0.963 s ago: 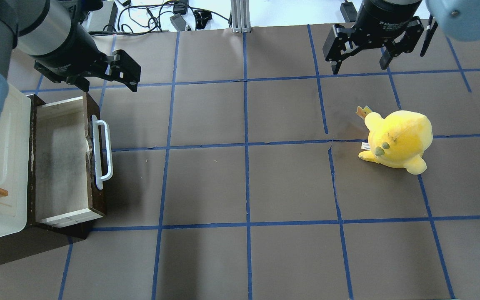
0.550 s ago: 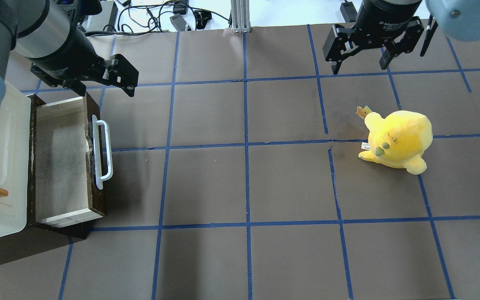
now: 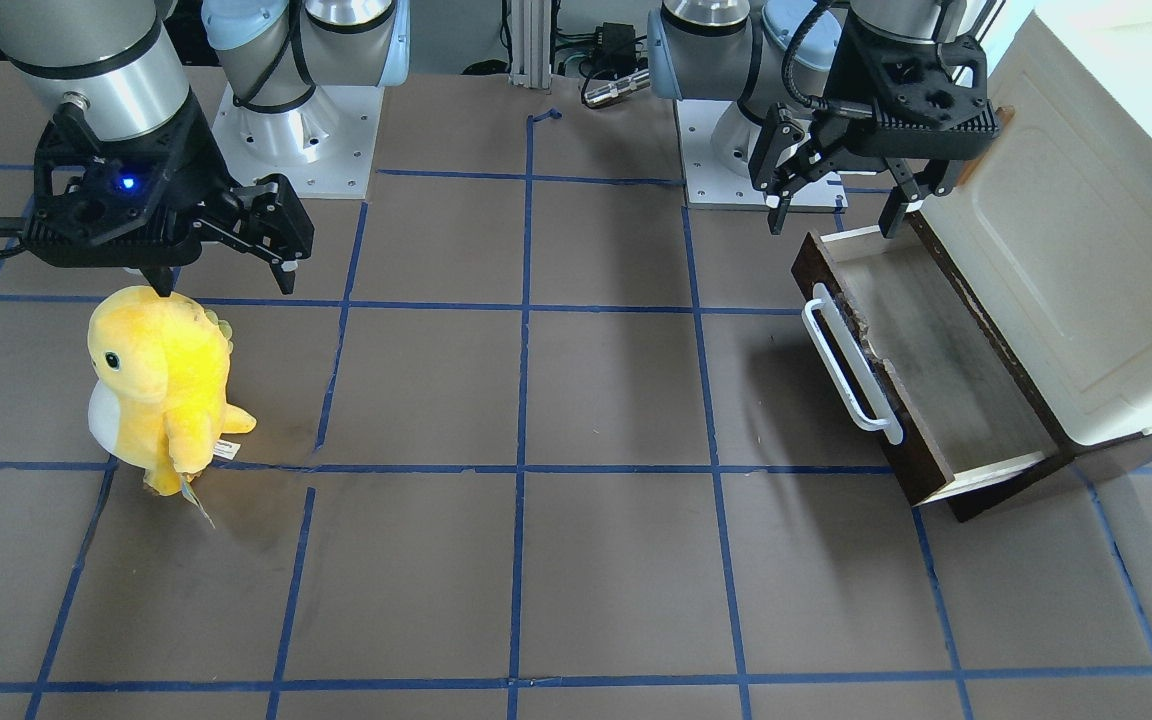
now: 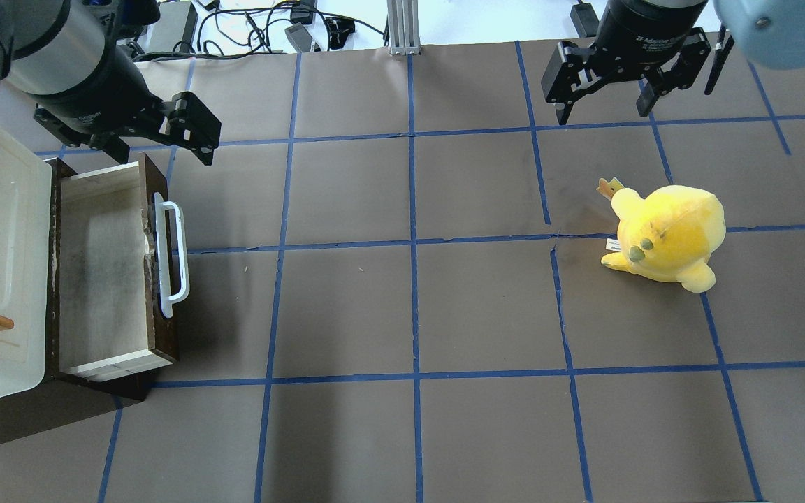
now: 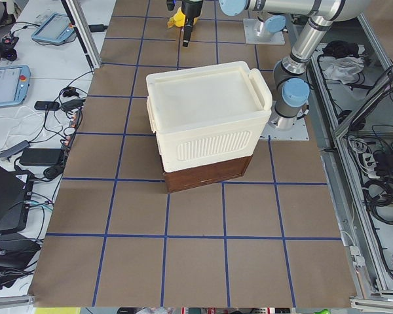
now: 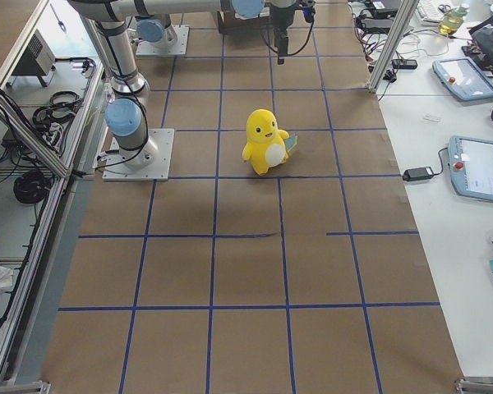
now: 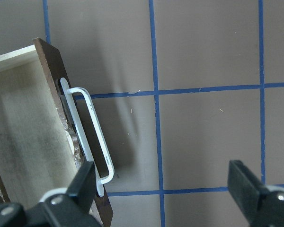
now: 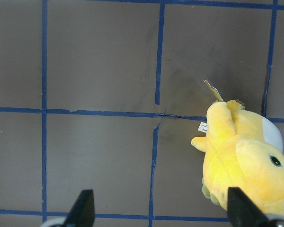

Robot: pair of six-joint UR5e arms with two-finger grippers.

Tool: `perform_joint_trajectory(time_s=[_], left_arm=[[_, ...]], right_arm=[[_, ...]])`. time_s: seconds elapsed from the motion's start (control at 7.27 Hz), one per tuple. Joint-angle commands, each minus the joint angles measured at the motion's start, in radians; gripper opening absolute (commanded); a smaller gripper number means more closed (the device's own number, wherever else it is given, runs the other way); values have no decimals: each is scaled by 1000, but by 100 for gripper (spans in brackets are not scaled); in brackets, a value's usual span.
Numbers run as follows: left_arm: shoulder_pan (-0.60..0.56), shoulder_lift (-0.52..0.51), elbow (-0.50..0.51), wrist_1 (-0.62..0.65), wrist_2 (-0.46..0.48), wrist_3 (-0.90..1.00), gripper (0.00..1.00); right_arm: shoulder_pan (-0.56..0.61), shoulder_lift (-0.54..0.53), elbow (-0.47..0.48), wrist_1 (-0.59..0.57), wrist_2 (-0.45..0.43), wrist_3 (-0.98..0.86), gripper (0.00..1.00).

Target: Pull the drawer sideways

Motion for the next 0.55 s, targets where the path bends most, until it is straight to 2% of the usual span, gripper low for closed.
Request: perform_joint_trajectory(time_s=[0.0,0.41], left_arm=[[-1,3,-4,-10,12,1,100],[0,-8,4,3,-1,-2,100]], right_arm=[[0,0,0,0,0,0,100],[0,0,0,0,0,0,100]])
